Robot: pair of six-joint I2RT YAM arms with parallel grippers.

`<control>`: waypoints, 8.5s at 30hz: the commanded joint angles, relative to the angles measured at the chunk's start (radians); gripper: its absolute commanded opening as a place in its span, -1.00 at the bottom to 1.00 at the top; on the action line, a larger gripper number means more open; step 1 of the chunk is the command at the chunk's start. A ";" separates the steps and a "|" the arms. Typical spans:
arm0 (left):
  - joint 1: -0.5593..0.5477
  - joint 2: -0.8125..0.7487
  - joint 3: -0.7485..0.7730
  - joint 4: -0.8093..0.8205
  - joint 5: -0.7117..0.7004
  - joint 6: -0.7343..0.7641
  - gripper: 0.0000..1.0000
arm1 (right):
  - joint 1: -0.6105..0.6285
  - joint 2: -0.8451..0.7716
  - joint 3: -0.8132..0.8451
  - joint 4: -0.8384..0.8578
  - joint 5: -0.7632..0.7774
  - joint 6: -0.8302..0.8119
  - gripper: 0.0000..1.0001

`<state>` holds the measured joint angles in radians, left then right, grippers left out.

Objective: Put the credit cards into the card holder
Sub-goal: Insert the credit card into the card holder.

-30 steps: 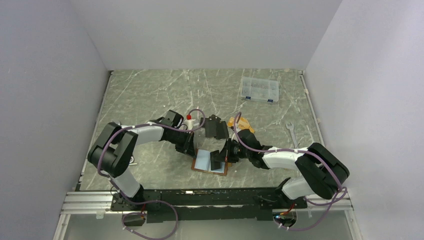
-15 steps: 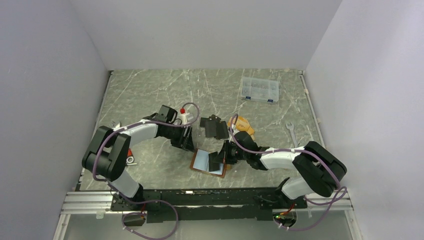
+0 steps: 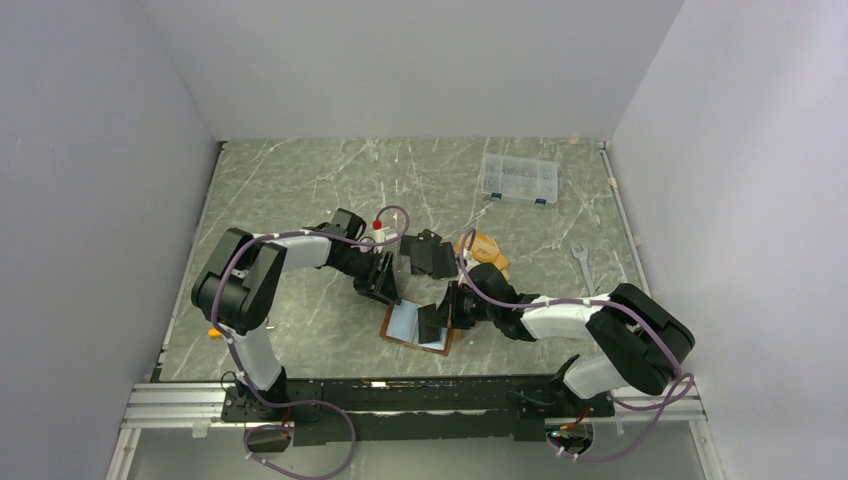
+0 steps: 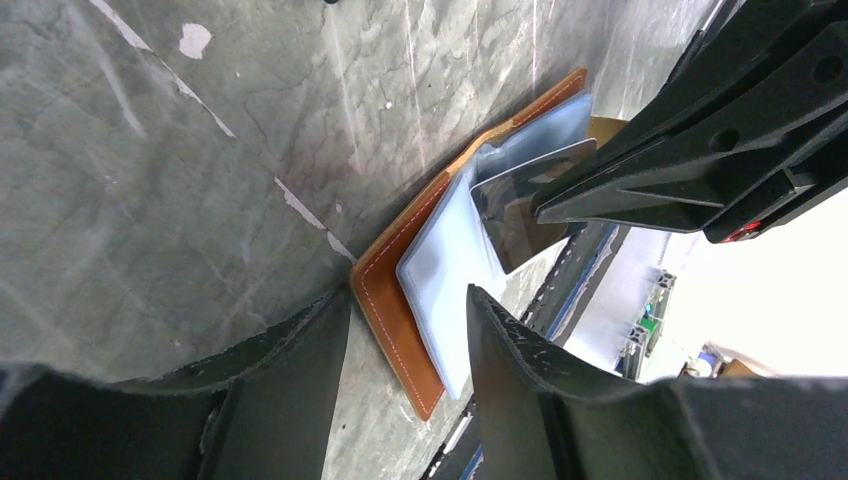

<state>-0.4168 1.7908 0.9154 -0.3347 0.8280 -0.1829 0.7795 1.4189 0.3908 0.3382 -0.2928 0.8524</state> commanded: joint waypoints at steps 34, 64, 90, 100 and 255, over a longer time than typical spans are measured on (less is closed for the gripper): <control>0.089 -0.108 -0.163 0.363 -0.025 -0.266 -1.00 | -0.072 -0.037 0.150 -0.044 0.140 -0.034 -1.00; 0.062 -0.080 -0.210 0.336 -0.146 -0.237 -1.00 | 0.020 0.189 0.048 0.296 0.192 0.140 -1.00; 0.049 -0.077 -0.208 0.311 -0.170 -0.231 -1.00 | 0.021 0.233 0.059 0.163 0.060 0.123 -1.00; 0.042 -0.077 -0.210 0.308 -0.171 -0.230 -1.00 | 0.028 0.228 0.065 0.093 0.055 0.143 -1.00; 0.032 -0.103 -0.190 0.297 -0.109 -0.215 -1.00 | 0.449 0.236 0.458 -0.935 0.823 0.115 0.22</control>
<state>-0.4046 1.7096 0.7277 -0.0200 0.7658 -0.4252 1.1862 1.5791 0.8059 -0.2905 0.4915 1.0008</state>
